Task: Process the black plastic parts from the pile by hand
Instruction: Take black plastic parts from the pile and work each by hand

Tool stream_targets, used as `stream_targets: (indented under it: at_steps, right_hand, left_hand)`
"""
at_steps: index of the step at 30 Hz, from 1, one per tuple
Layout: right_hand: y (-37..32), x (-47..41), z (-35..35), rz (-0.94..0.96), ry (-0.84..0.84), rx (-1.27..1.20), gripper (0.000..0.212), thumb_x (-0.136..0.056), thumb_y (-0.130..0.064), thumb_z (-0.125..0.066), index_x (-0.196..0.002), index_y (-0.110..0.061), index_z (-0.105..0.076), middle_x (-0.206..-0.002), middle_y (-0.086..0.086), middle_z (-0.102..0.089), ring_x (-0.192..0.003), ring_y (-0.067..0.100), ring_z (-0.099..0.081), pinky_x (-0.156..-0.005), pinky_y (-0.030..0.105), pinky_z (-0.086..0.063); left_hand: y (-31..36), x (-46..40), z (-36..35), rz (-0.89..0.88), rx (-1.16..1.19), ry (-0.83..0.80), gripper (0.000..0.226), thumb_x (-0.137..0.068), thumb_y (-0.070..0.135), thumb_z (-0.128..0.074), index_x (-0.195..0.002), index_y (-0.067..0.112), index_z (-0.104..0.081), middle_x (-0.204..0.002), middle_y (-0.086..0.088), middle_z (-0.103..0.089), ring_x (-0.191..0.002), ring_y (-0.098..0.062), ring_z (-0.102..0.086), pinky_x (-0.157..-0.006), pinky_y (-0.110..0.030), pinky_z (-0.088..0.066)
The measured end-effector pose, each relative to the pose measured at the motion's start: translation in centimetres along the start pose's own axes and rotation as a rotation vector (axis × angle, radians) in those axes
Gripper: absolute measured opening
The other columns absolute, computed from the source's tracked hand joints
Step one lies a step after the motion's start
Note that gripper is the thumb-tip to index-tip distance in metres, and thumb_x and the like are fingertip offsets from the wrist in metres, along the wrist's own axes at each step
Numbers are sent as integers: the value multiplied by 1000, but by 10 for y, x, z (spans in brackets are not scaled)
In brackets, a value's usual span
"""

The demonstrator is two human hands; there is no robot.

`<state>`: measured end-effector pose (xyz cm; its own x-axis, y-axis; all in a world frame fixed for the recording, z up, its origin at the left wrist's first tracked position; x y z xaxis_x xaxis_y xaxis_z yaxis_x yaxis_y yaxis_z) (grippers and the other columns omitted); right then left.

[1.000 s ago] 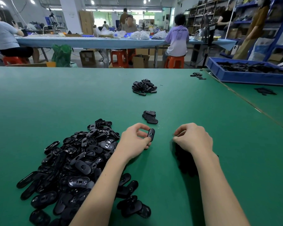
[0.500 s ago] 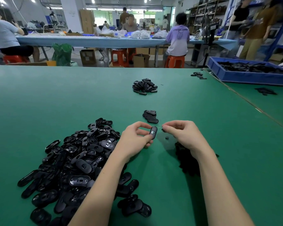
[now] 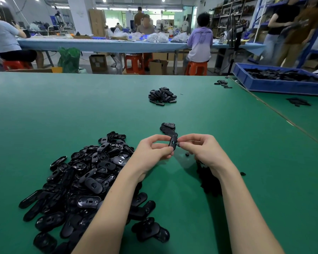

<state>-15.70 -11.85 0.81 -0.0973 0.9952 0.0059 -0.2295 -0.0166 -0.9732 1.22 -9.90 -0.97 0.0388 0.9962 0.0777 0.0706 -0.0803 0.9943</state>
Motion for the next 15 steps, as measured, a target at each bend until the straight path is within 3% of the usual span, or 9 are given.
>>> stream_targets:
  at_steps: [8,12,15]
  right_hand:
    - [-1,1,-4,10,4,64,7,-89,-19,-76,-86,-25,-78,-71,-4,-67,-60,11,-47,-56,20,-39]
    - [-5,-1,-2,44,36,131,6,-88,-21,-76,-86,-26,-78,-70,-4,-67,-55,10,-47,-53,19,-38]
    - [-11,-3,0,85,81,219,5,-87,-24,-78,-83,-28,-77,-71,-10,-72,-53,1,-53,-58,18,-41]
  left_hand:
    - [-1,2,0,11,21,-33,30,-87,-7,-68,-110,12,-70,-100,-15,-77,-78,-19,-68,-86,-28,-58]
    - [0,0,2,-18,-19,-6,25,-90,0,-70,-112,11,-73,-95,-9,-76,-74,-14,-66,-76,-22,-56]
    - [1,-1,4,-37,-38,12,22,-92,3,-69,-112,9,-74,-89,-6,-74,-74,-11,-66,-77,-20,-56]
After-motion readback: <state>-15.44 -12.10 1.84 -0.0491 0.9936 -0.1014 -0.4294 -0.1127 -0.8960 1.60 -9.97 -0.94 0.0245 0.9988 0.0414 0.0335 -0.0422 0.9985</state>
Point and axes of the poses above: each hand's wrist, its own x-axis away from the middle knuckle, its own z-axis out of the back of the hand, y = z × x, the point moved 7 cm from there along -x, towards the middle knuckle
